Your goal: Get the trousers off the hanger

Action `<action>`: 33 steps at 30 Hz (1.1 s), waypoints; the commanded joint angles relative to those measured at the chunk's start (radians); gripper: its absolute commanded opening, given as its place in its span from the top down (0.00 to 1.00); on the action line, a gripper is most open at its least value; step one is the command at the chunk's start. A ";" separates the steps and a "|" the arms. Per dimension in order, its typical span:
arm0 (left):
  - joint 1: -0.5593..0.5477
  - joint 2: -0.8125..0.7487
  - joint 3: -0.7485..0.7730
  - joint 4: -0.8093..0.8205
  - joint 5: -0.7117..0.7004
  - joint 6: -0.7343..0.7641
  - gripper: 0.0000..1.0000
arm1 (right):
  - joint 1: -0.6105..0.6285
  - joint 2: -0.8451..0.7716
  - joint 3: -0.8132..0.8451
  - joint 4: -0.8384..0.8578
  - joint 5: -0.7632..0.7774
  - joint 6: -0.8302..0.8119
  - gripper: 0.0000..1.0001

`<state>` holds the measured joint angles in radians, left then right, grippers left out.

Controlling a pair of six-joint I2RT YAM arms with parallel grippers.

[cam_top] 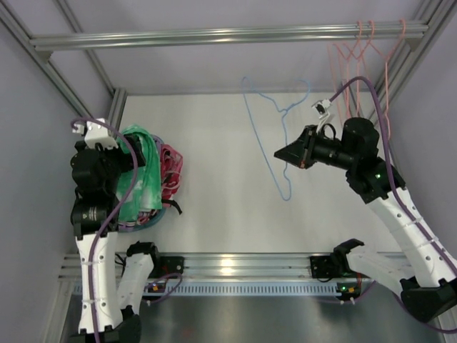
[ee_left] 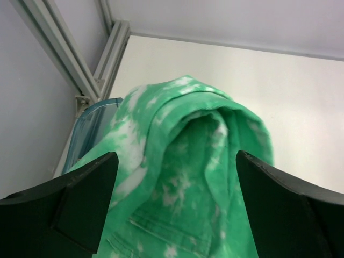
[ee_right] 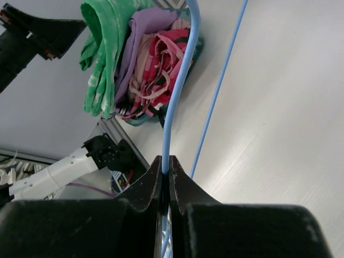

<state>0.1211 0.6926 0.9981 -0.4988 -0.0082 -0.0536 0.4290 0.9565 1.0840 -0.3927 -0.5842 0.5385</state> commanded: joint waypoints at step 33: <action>-0.005 -0.031 0.211 -0.124 0.180 -0.054 0.01 | -0.205 0.617 0.988 -0.544 0.376 -0.357 1.00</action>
<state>0.1204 0.6666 1.1992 -0.6380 0.1856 -0.1173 0.2497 1.5677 2.0014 -0.9142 -0.1707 0.1921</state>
